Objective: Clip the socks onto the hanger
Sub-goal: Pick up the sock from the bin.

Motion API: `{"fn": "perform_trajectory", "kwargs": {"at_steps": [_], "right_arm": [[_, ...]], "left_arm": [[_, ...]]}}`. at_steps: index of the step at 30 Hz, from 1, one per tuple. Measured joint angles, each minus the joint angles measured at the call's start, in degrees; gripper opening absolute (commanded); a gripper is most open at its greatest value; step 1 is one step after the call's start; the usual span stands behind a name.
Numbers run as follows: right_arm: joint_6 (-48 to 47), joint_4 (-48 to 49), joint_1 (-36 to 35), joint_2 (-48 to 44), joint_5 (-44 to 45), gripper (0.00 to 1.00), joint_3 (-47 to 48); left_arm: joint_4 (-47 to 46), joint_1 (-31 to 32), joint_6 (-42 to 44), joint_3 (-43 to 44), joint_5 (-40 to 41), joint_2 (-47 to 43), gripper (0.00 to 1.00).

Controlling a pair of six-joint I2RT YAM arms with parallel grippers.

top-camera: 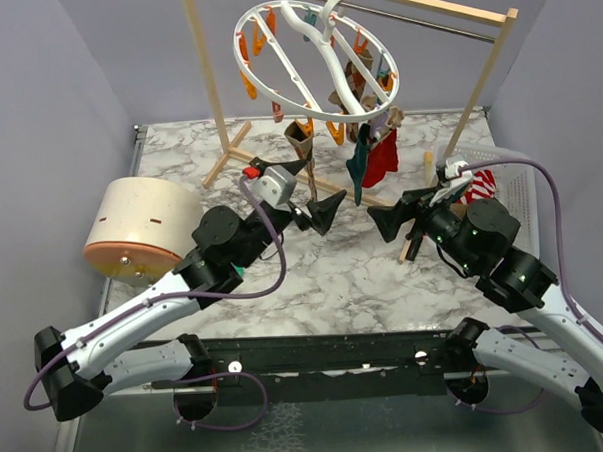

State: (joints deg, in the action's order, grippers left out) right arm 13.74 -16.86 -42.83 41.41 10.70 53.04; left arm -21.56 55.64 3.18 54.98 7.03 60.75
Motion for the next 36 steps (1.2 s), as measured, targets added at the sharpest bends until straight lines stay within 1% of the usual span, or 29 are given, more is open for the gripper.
{"fn": "perform_trajectory", "kwargs": {"at_steps": [6,13,17,20,23,26,28,29,32,36], "right_arm": [[-0.1,-2.3,0.0,-1.4,1.9,0.93,0.0],[0.6,-3.8,0.0,-6.6,4.9,0.92,0.0],[1.1,-3.3,0.0,-9.7,5.6,0.89,-0.5],[1.5,-3.6,0.0,-7.1,7.6,0.88,-0.3],[2.9,-6.1,0.0,-1.1,11.0,0.86,0.5],[3.8,-9.7,0.0,3.6,14.0,0.73,0.5],[4.4,-11.4,0.0,4.2,15.6,0.68,0.3],[5.2,-12.2,0.0,4.2,16.8,0.66,0.3],[9.0,-14.6,0.0,4.2,20.6,0.66,0.2],[14.4,-16.8,0.0,4.2,23.7,0.67,-2.3]], "left_arm": [[4.2,0.0,-5.2,-4.7,0.1,-9.4,0.99],[13.3,0.0,-7.3,-6.1,0.1,-13.9,0.99],[14.4,0.0,-7.5,-11.5,-0.2,-17.7,0.99],[14.1,0.0,-8.6,-15.8,-0.9,-18.8,0.99],[13.8,0.0,-11.3,-18.8,0.1,-18.3,0.99],[13.8,0.0,-14.1,-19.9,3.4,-17.7,0.99],[13.7,0.0,-15.1,-19.9,5.7,-17.6,0.99],[13.7,0.0,-15.6,-19.9,7.1,-17.6,0.99],[14.1,0.0,-16.1,-19.8,9.6,-17.6,0.99],[14.4,0.0,-16.2,-20.0,12.2,-18.8,0.99]]}}
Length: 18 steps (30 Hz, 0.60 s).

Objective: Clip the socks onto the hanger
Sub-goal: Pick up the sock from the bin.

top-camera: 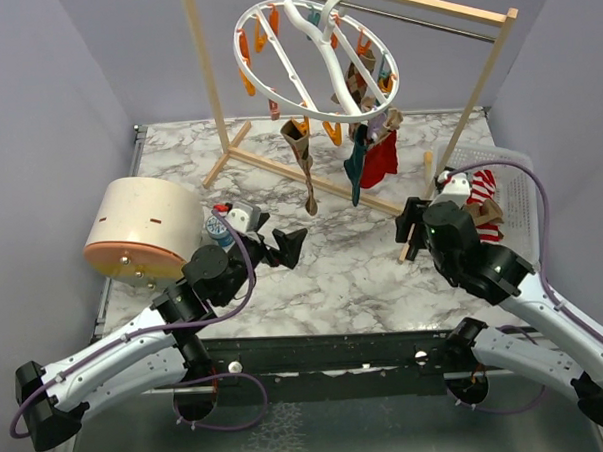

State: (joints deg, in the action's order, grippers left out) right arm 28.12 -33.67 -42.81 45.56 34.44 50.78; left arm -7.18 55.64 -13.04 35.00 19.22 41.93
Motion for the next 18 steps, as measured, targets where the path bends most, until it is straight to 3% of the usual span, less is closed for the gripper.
{"fn": "perform_trajectory", "kwargs": {"at_steps": [7,14,18], "right_arm": [[4.5,-0.5,1.6,5.1,0.9,0.61,-3.3],[7.1,-0.4,16.4,1.8,-1.8,0.59,-5.2],[8.6,-1.0,19.7,1.8,-2.7,0.58,-5.2]], "left_arm": [[-0.7,0.0,-1.6,-1.5,2.3,-2.9,0.99],[0.0,0.0,-3.8,-1.5,2.4,-3.0,0.99],[0.3,0.0,-4.3,-1.5,2.5,-3.0,0.99]]}}
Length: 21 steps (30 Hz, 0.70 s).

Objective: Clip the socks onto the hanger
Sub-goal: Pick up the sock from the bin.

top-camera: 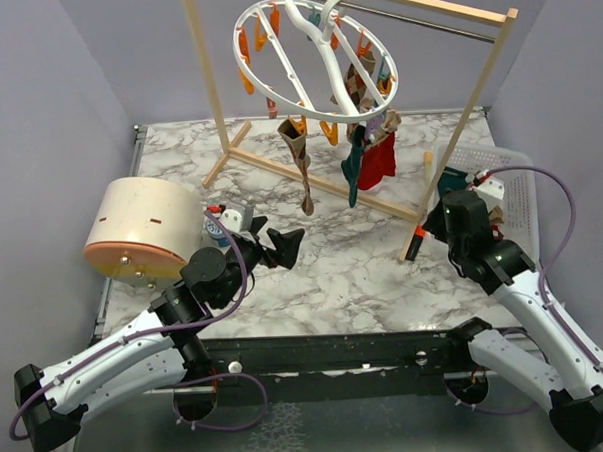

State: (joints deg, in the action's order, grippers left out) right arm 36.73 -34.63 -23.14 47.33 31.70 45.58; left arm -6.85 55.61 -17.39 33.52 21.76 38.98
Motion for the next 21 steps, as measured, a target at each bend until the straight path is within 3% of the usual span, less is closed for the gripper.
{"fn": "perform_trajectory", "kwargs": {"at_steps": [10,16,21], "right_arm": [[7.9,0.9,11.5,4.0,-1.3,0.63,4.1],[9.7,8.6,24.1,15.2,-5.8,0.6,6.8],[7.7,14.6,28.4,27.6,-8.5,0.57,10.9]], "left_arm": [[3.8,0.0,-1.5,0.2,3.2,-0.1,0.99],[7.5,0.0,-1.4,0.4,8.7,-2.4,0.99],[7.5,0.0,-1.4,0.4,9.9,-5.8,0.99]]}}
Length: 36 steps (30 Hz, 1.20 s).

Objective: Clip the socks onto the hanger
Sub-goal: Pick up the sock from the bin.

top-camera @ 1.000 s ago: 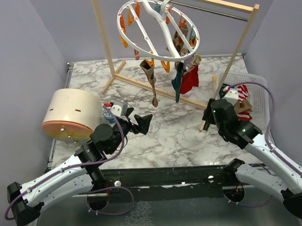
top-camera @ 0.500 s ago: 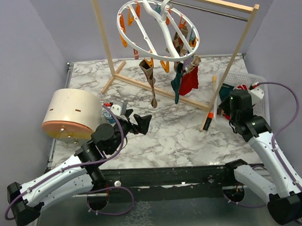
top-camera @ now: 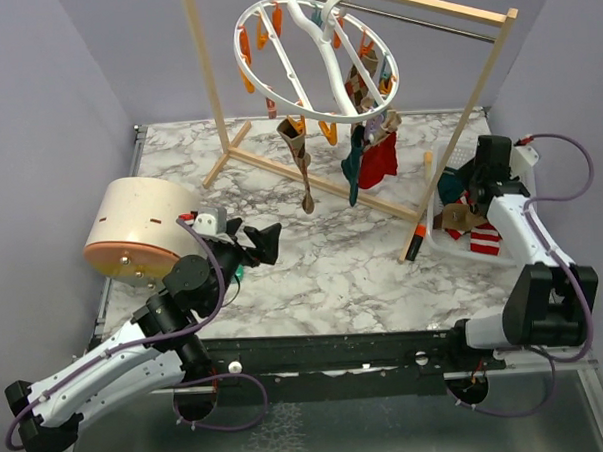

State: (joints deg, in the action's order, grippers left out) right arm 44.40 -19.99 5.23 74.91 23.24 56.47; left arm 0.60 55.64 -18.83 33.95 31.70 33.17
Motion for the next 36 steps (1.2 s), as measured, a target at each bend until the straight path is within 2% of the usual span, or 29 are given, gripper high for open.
{"fn": "perform_trajectory", "kwargs": {"at_steps": [8,14,22,31,36], "right_arm": [[-6.3,8.9,1.0,15.4,-3.7,0.56,7.0],[-7.9,11.5,2.0,24.3,-6.4,0.54,9.9],[-8.7,12.9,2.3,30.1,-10.8,0.49,12.0],[-9.2,12.9,2.3,32.5,-11.0,0.5,13.2],[-10.0,12.7,2.3,34.4,-10.9,0.45,13.5]], "left_arm": [[0.3,0.0,0.9,0.0,1.9,-1.0,0.99],[0.2,0.0,2.5,0.0,2.3,0.5,0.99],[-0.2,0.0,3.3,-0.1,2.2,2.9,0.99],[-1.4,0.0,4.3,-0.1,2.2,3.1,0.99],[-1.7,-0.1,4.6,-0.1,2.2,3.5,0.99]]}}
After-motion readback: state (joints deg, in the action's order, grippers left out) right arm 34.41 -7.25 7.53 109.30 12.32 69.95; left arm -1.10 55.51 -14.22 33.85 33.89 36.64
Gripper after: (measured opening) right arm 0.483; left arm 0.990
